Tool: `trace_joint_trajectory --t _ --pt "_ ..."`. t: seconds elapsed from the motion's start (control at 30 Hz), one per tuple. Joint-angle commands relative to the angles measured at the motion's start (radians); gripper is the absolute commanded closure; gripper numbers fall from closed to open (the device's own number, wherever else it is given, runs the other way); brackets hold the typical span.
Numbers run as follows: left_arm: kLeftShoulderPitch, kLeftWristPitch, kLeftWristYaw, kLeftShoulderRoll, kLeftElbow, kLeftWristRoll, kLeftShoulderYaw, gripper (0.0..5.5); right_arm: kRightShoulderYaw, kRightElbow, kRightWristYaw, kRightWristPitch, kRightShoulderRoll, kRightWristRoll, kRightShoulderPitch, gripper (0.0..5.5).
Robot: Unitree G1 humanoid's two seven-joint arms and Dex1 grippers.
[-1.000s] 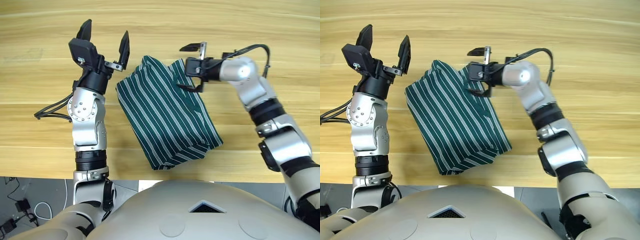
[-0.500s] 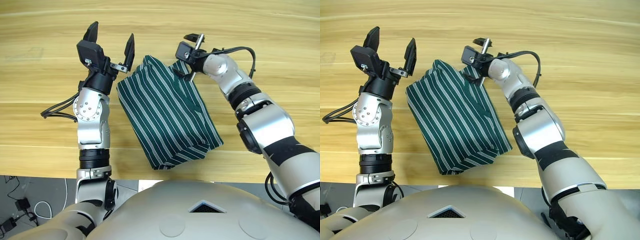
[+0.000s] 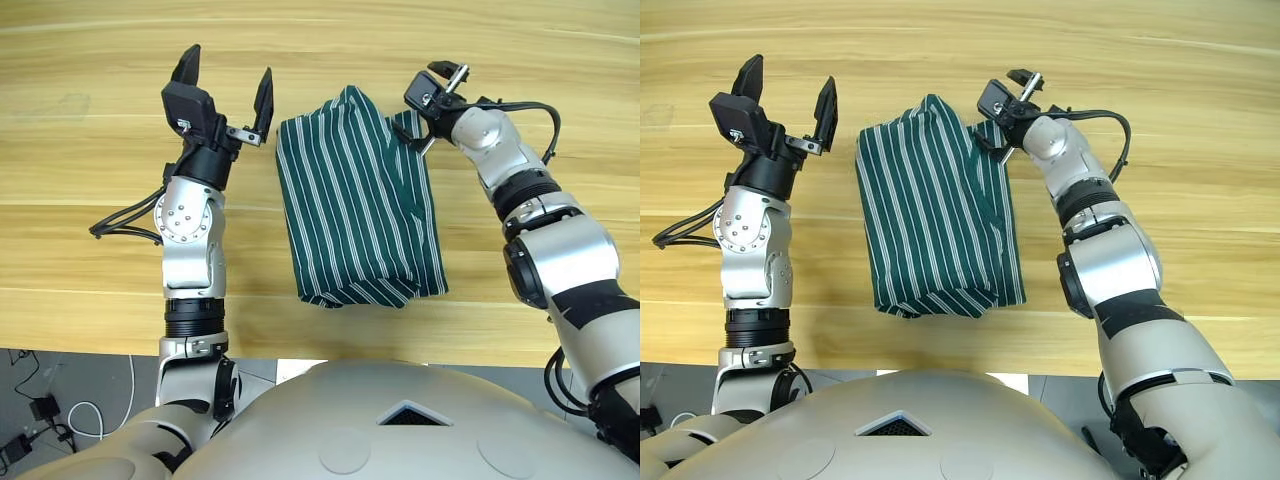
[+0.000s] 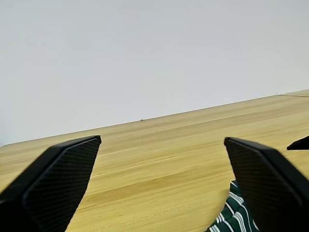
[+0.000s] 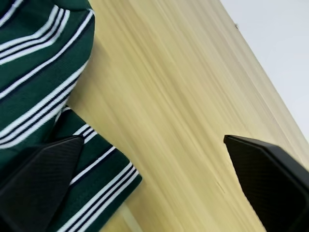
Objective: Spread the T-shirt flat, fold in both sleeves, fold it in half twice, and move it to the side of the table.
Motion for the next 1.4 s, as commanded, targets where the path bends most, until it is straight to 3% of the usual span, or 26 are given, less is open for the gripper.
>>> trace_joint_trajectory --t 0.03,0.33,0.5,0.67,0.77,0.87,1.0,1.1,1.23,1.4 --pt "0.03 -0.002 0.004 0.0 -0.024 0.014 -0.002 0.76 -0.025 -0.007 0.002 0.048 -0.057 0.008 0.112 0.1" --pt "0.039 0.002 -0.003 -0.002 -0.019 0.029 -0.022 0.76 -0.067 -0.158 0.021 0.045 -0.104 0.054 0.222 0.1" --pt "0.048 0.003 -0.022 0.033 -0.025 0.033 -0.008 0.76 -0.163 -0.302 0.002 -0.1 -0.109 0.151 0.257 0.1" --pt "0.079 -0.03 -0.092 0.165 -0.085 0.075 0.027 0.76 -0.289 -0.537 -0.076 -0.276 -0.184 0.215 0.344 0.1" --pt "0.126 -0.094 -0.176 0.3 -0.145 0.146 0.038 0.76 -0.344 -0.676 -0.066 -0.321 -0.25 0.235 0.423 0.1" --pt "0.215 -0.119 -0.336 0.459 -0.25 0.16 0.025 0.76 -0.347 -0.846 0.009 -0.338 -0.325 0.24 0.523 0.1" --pt "0.355 -0.144 -0.511 0.61 -0.354 0.234 -0.062 0.76 -0.256 -1.026 0.236 -0.322 -0.443 0.25 0.71 0.1" --pt "0.374 -0.224 -0.519 0.634 -0.34 0.364 -0.143 0.76 -0.211 -1.157 0.415 -0.26 -0.55 0.304 0.846 0.1" --pt "0.397 -0.274 -0.488 0.64 -0.322 0.415 -0.141 0.76 -0.166 -1.258 0.596 -0.184 -0.664 0.326 0.941 0.1" --pt "0.416 -0.34 -0.439 0.666 -0.204 0.468 -0.122 0.76 -0.165 -1.312 0.669 -0.072 -0.679 0.371 0.979 0.1"
